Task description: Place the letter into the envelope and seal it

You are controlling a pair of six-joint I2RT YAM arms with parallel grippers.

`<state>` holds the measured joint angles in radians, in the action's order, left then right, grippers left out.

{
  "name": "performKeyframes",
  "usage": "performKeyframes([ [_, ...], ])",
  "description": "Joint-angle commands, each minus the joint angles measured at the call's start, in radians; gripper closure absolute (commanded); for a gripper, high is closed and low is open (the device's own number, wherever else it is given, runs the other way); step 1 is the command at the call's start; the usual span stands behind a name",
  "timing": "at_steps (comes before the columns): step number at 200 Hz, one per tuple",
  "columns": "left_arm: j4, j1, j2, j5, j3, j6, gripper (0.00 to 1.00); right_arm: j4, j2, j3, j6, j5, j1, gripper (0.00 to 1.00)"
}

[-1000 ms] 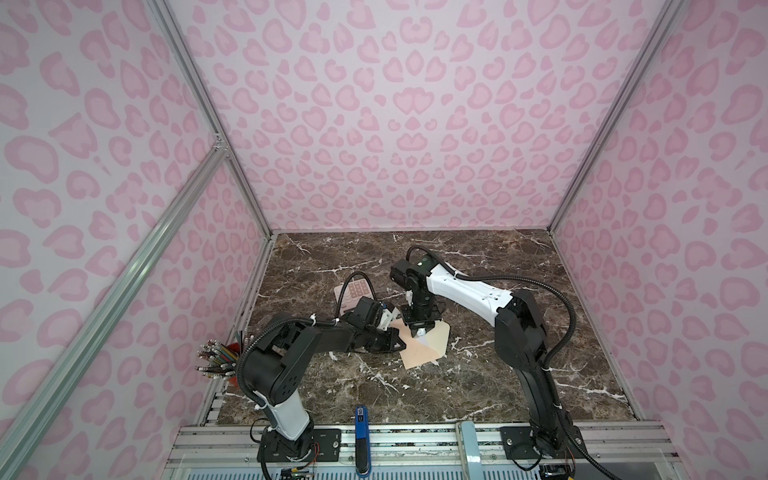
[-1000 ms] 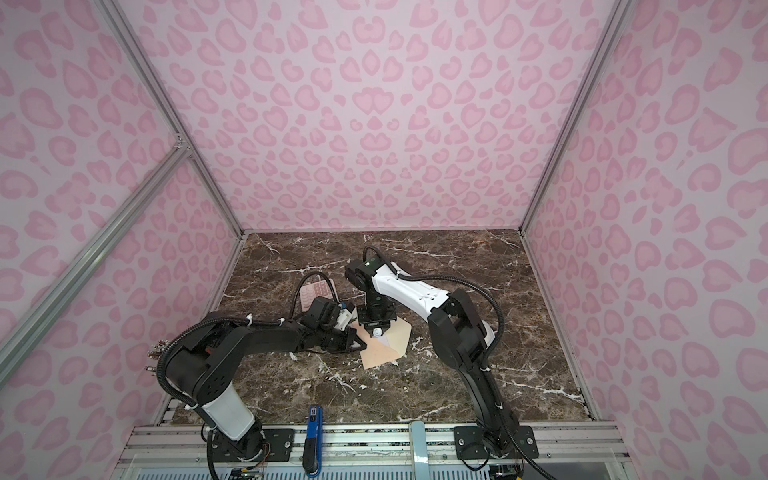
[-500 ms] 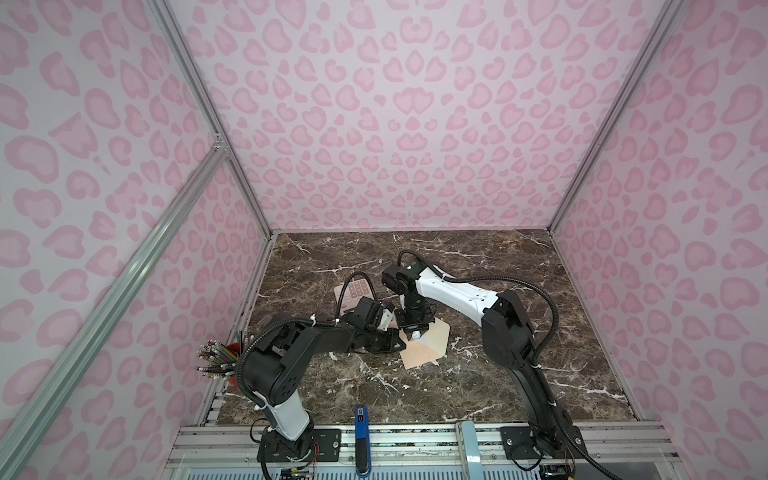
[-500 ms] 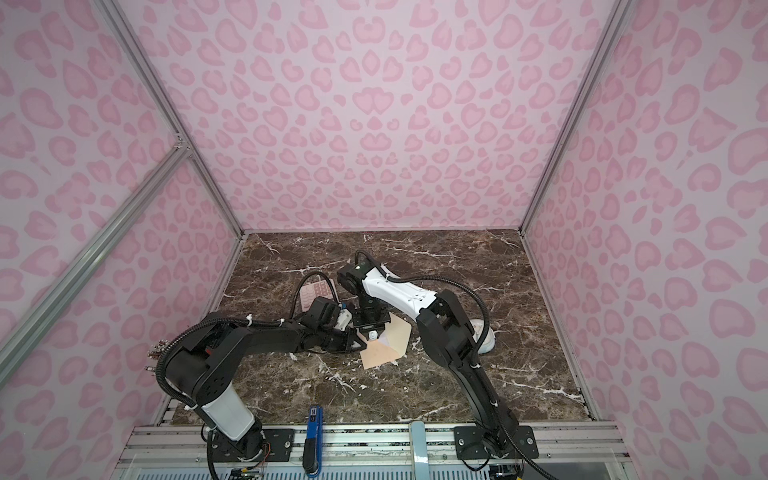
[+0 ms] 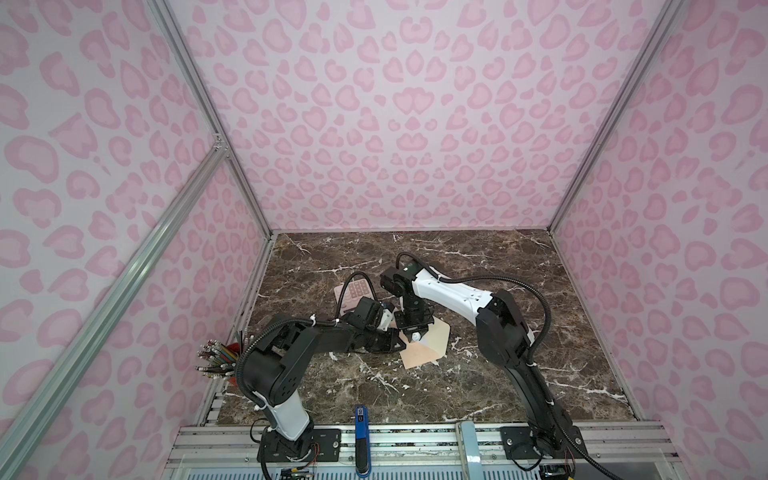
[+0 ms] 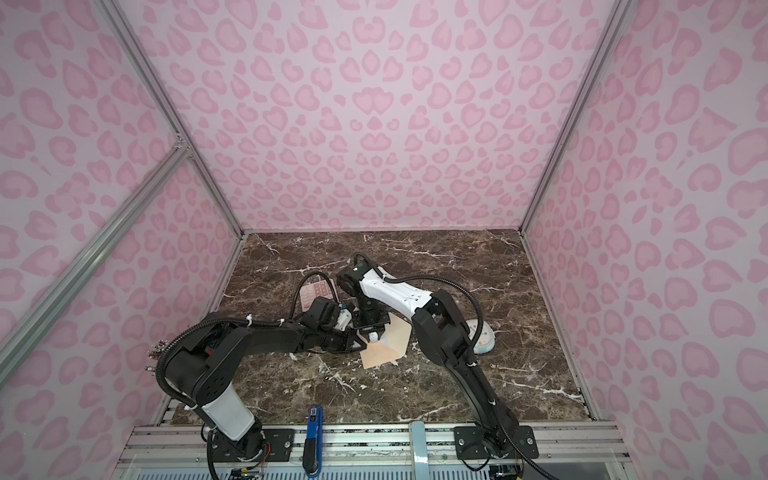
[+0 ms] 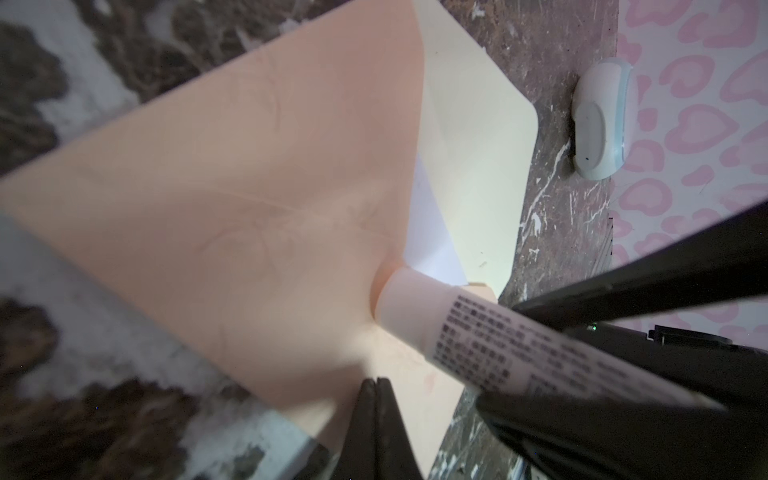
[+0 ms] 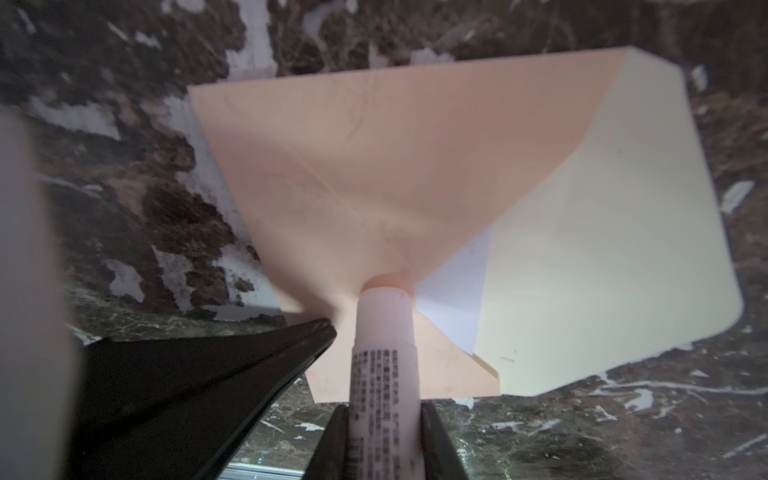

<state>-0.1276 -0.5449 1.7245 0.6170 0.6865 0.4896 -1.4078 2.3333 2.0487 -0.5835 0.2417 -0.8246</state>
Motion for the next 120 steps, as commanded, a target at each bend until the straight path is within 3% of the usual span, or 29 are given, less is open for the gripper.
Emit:
performKeyframes([
  [1, 0.108, 0.003, 0.007, -0.078, -0.006, -0.017, 0.96, -0.033, 0.033, 0.012, 0.005, -0.027, -0.006, 1.00],
  [120, 0.117, 0.007, 0.014, -0.081, -0.005, -0.017, 0.96, -0.134, 0.120, 0.128, -0.006, -0.139, -0.016, 1.00],
])
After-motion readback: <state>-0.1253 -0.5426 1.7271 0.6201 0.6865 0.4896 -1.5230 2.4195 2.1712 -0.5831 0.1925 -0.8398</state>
